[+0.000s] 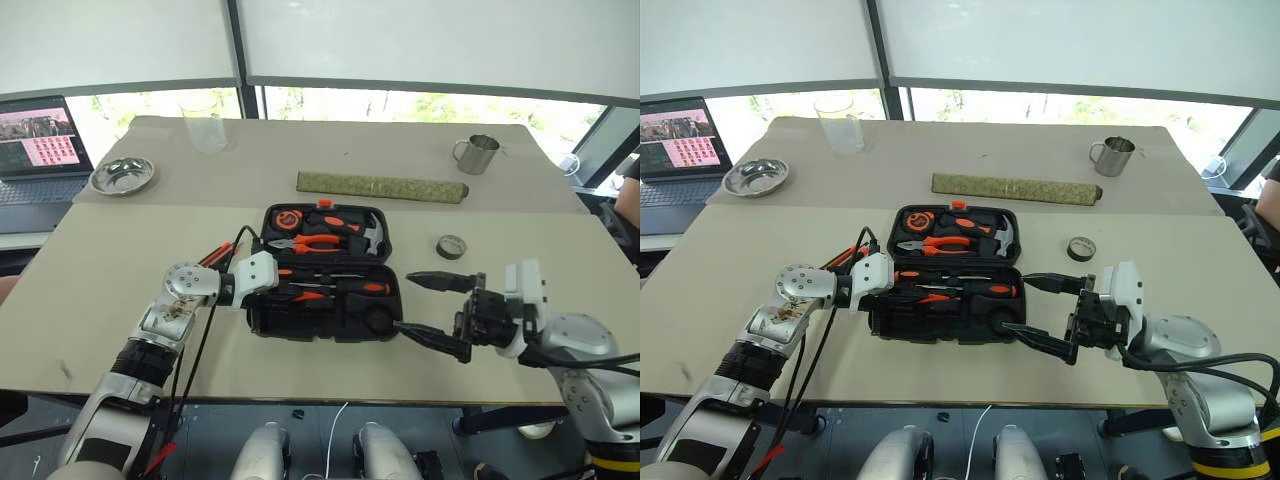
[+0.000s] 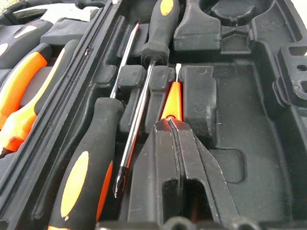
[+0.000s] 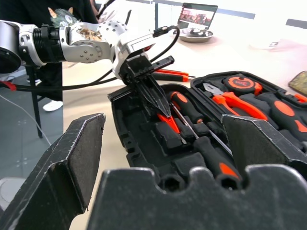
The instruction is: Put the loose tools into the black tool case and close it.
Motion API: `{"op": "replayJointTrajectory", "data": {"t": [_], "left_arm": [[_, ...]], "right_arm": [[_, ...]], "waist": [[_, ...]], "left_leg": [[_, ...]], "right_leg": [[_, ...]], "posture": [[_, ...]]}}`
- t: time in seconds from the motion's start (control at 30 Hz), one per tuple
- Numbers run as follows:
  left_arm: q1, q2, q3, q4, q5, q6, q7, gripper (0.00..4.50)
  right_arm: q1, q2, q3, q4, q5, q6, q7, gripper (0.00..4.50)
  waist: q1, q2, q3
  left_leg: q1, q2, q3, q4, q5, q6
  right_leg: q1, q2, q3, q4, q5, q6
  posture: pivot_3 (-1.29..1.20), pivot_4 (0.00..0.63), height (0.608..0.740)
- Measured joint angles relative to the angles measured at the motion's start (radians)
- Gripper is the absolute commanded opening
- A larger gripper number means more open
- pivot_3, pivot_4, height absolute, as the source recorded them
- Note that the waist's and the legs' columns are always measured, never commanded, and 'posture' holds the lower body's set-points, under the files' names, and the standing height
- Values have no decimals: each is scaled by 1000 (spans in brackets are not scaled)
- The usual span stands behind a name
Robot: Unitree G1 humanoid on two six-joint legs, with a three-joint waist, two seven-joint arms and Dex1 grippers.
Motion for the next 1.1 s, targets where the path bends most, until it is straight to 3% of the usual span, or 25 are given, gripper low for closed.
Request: {"op": "replayJointTrajectory", "data": {"t": [0.13,0.2,0.33,0.4,0.6,0.73,0.9,1.1], "left_arm": [[105,13,133,-31,-126,-21,-4,1423],[199,49,222,-88,-184,-14,6,2216],[518,102,481,-263,-290,30,82,3726],[674,74,609,-299,-315,29,152,4451],[909,-40,817,-295,-351,27,314,4451],[933,-47,845,-301,-390,78,352,4451],[727,97,805,-309,-449,252,375,4451],[339,252,532,-197,-361,419,327,4451]], "right_arm": [[-20,49,-15,53,-35,-79,-28,4500],[-11,48,-29,74,-50,-114,-19,4500],[30,54,-44,119,-77,-191,16,4500],[43,76,-51,140,-76,-231,35,4500],[51,136,-51,160,-73,-315,78,4500],[50,165,-46,166,-73,-349,89,4500],[34,195,-16,138,-76,-357,57,4500],[27,198,18,86,-76,-348,14,4500]], "waist": [[-6,-1,1],[-7,-1,1],[-9,-2,1],[-4,-2,2],[11,-5,2],[25,-5,2],[31,-6,2],[15,-6,2]], "left_leg": [[-7,1,-2,0,0,0],[-9,1,-2,0,0,0],[-8,2,-2,-1,-2,3],[-8,1,-2,-1,-2,3],[-8,1,-2,0,-2,3],[-7,2,-2,0,-2,3],[-8,2,-2,0,-2,3],[-8,-2,1,-1,-2,3]], "right_leg": [[-9,1,1,3,4,-7],[-12,0,1,4,5,-8],[-11,-5,1,2,4,-7],[-10,-6,1,0,5,-6],[-9,-7,0,-2,2,-5],[-10,-7,-1,-1,-2,-2],[-9,-5,-2,1,0,-4],[-10,-4,-1,0,3,-6]], "posture": [[0,150,740],[0,150,740],[0,150,740],[0,150,740],[0,150,740],[0,150,740],[0,150,740],[0,150,740]]}}
